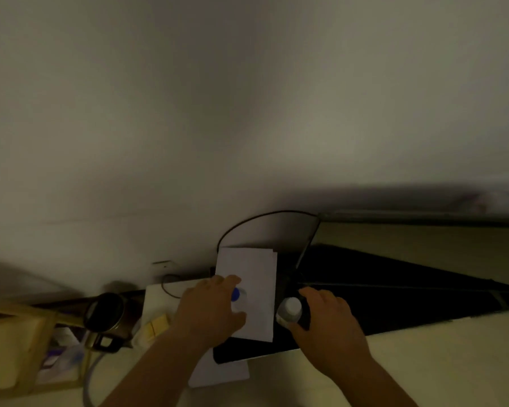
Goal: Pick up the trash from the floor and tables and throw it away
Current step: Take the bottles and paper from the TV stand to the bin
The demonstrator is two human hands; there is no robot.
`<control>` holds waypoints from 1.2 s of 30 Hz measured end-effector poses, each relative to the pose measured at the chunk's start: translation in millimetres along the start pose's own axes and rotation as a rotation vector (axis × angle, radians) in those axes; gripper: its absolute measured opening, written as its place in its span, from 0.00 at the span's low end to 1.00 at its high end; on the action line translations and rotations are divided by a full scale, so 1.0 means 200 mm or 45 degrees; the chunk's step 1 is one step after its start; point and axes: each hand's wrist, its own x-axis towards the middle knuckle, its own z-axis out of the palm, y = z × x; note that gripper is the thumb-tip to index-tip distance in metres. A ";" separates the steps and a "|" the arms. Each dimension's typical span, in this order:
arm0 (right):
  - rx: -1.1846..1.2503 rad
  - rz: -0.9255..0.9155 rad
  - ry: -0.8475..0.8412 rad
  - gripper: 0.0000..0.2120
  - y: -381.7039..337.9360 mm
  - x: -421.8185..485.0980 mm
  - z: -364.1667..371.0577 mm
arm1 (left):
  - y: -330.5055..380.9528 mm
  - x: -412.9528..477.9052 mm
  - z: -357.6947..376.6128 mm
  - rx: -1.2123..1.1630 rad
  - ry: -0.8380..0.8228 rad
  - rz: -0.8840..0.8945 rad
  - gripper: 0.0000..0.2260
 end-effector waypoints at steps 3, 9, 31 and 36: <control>-0.023 -0.004 -0.042 0.32 0.12 0.21 0.20 | -0.03 0.18 0.17 -0.026 0.021 -0.026 0.33; -0.055 -0.014 -0.154 0.32 0.25 0.49 0.53 | -0.13 0.40 0.46 -0.147 -0.044 -0.063 0.32; 0.068 -0.083 -0.184 0.28 -0.32 0.08 -0.18 | -0.09 -0.12 -0.37 -0.296 0.149 0.040 0.23; 0.113 -0.210 -0.047 0.25 -0.56 -0.12 -0.45 | -0.07 -0.41 -0.73 -0.286 0.313 0.033 0.19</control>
